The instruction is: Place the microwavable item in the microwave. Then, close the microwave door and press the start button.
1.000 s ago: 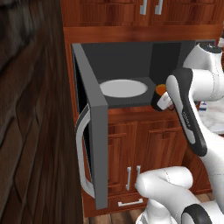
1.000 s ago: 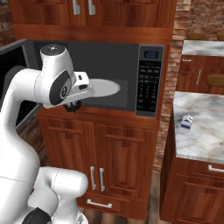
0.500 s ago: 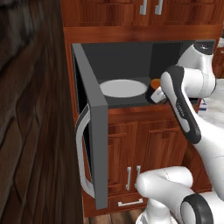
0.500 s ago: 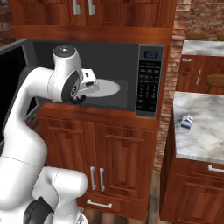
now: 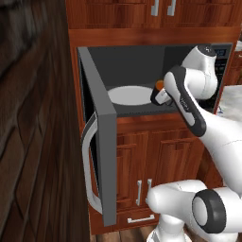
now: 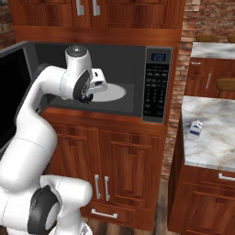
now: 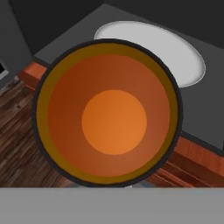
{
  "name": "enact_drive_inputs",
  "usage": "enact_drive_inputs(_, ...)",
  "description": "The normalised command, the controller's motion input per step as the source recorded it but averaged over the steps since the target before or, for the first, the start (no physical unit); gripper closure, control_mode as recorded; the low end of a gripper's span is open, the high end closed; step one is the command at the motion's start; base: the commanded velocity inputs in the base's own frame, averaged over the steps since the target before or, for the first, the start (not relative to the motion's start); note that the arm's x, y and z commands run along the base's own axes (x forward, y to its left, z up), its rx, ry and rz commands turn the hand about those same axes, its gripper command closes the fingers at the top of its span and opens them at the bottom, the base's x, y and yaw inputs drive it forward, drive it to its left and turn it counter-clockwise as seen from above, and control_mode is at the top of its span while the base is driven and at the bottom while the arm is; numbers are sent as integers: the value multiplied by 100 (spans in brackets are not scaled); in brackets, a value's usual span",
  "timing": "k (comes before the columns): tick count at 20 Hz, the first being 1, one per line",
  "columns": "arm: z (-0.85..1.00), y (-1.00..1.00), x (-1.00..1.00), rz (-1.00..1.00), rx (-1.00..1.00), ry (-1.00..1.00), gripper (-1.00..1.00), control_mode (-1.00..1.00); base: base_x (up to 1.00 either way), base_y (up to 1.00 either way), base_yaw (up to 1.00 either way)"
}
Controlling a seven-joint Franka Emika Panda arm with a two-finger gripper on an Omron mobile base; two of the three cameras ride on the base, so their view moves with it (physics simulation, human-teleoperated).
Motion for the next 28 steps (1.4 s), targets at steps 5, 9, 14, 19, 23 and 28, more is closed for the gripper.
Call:
enact_drive_inputs(5, -16, 11, 54, -2, 0, 0, 100, -100, 0, 0, 0)
enact_drive_inputs(9, -23, 10, 51, -1, 0, 0, 100, -100, 0, 0, 0)
enact_drive_inputs(14, -28, 7, 46, 0, 0, 0, 100, -100, 0, 0, 0)
enact_drive_inputs(19, -13, 1, 39, 0, 0, 0, 100, -100, 0, 0, 0)
enact_drive_inputs(23, -5, 0, 34, 0, 1, 0, 100, -100, 0, 0, 0)
enact_drive_inputs(28, -12, 0, 33, 0, 1, 0, 100, -100, 0, 0, 0)
